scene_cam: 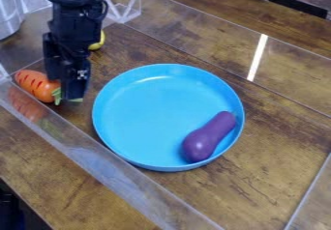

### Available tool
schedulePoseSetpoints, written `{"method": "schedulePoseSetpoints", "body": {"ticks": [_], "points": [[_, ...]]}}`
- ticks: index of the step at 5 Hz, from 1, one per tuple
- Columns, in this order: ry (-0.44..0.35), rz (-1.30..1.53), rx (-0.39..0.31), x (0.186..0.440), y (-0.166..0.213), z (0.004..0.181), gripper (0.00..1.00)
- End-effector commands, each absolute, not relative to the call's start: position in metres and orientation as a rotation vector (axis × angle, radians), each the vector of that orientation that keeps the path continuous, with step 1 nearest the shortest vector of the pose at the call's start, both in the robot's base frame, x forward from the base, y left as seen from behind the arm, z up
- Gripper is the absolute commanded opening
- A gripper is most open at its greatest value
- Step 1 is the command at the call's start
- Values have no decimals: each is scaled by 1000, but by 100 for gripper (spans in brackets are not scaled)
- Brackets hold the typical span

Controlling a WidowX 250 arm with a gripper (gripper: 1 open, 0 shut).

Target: Put the carrot in the blue tray

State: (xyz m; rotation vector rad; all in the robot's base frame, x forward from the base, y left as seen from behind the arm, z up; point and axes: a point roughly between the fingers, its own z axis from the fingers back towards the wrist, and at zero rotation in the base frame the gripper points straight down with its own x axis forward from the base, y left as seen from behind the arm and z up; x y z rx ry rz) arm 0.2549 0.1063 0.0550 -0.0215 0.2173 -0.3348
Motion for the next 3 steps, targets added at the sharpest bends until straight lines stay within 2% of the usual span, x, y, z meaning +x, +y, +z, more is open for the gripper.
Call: {"method": "schedulePoseSetpoints", "body": {"ticks": [1, 3], "points": [[180, -299, 6, 262, 122, 61, 100], [204, -274, 6, 261, 133, 45, 100]]}}
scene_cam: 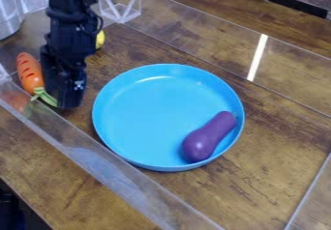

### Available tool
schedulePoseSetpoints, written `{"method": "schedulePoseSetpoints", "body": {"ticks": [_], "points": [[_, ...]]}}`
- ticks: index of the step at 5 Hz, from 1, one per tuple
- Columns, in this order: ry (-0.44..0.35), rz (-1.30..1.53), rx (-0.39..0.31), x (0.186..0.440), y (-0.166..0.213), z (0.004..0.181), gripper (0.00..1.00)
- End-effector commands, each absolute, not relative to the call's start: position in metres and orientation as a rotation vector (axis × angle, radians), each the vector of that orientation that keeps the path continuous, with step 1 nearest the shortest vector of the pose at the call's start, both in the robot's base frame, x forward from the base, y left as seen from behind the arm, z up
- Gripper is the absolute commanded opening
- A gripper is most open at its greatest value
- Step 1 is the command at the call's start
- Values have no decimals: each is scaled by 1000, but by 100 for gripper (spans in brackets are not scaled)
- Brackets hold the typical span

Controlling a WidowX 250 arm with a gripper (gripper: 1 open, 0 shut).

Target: Put the carrot in the blue tray

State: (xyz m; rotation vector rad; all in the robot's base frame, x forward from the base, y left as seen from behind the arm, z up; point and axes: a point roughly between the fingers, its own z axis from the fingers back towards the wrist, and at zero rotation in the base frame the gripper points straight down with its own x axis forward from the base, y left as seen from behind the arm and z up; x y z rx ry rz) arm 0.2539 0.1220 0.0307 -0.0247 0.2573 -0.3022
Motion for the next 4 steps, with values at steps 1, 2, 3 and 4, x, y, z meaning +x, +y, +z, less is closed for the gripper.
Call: {"method": "schedulePoseSetpoints", "body": {"ticks": [1, 2, 3, 4], "points": [[217, -267, 9, 261, 138, 37, 100], [226, -263, 14, 260, 143, 32, 100], [229, -260, 18, 260, 145, 30, 0], [230, -262, 22, 260, 145, 30, 0]]}}
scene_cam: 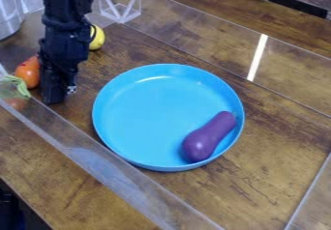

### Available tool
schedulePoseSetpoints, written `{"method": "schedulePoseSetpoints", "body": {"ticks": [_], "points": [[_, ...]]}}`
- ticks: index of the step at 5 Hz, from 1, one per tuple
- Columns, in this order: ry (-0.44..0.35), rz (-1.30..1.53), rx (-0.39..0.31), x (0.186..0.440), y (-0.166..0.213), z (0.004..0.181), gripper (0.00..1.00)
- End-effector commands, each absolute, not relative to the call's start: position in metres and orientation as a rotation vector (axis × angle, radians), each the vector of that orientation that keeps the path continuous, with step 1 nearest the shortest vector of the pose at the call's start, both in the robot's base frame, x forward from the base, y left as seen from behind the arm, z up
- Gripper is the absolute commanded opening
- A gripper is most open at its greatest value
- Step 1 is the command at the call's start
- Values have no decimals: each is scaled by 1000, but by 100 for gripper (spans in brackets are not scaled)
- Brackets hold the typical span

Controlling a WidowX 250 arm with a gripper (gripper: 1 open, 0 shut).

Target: Put the carrot in the blue tray

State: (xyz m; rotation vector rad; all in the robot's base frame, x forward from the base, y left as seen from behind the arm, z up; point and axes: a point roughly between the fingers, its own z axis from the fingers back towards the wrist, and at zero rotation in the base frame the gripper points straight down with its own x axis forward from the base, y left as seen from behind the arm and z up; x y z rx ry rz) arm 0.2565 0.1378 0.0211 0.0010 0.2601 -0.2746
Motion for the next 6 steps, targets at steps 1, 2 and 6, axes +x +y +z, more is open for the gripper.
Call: {"method": "schedulePoseSetpoints", "body": {"ticks": [1, 2, 6], "points": [[222, -268, 34, 261, 144, 39, 0], [215, -273, 45, 263, 144, 47, 0], [189, -291, 108, 277, 146, 82, 0]]}}
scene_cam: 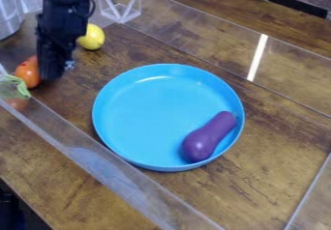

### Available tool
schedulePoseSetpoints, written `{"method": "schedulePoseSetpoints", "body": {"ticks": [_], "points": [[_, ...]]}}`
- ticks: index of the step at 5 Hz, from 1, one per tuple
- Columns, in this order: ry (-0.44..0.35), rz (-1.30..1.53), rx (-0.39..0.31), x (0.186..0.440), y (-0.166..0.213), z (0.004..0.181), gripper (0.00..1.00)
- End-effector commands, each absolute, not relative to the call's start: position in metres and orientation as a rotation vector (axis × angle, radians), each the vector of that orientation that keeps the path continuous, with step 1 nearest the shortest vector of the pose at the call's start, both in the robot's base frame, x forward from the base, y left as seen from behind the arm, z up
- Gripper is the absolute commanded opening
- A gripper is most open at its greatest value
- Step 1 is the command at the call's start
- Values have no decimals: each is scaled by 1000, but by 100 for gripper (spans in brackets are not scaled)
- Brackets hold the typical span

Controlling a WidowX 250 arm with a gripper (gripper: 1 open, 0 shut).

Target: Put the carrot in the blue tray

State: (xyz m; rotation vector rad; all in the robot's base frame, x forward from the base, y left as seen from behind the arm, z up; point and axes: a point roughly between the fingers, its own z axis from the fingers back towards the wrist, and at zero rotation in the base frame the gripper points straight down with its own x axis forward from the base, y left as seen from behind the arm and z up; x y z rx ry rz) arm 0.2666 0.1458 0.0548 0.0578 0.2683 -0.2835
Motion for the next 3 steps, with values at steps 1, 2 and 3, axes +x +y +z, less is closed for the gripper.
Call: {"method": "schedulePoseSetpoints", "body": {"ticks": [1, 2, 3], "points": [[186, -298, 135, 287, 147, 90, 0], [162, -270, 150, 296, 146, 105, 0], [154, -267, 161, 299, 150, 94, 100]]}}
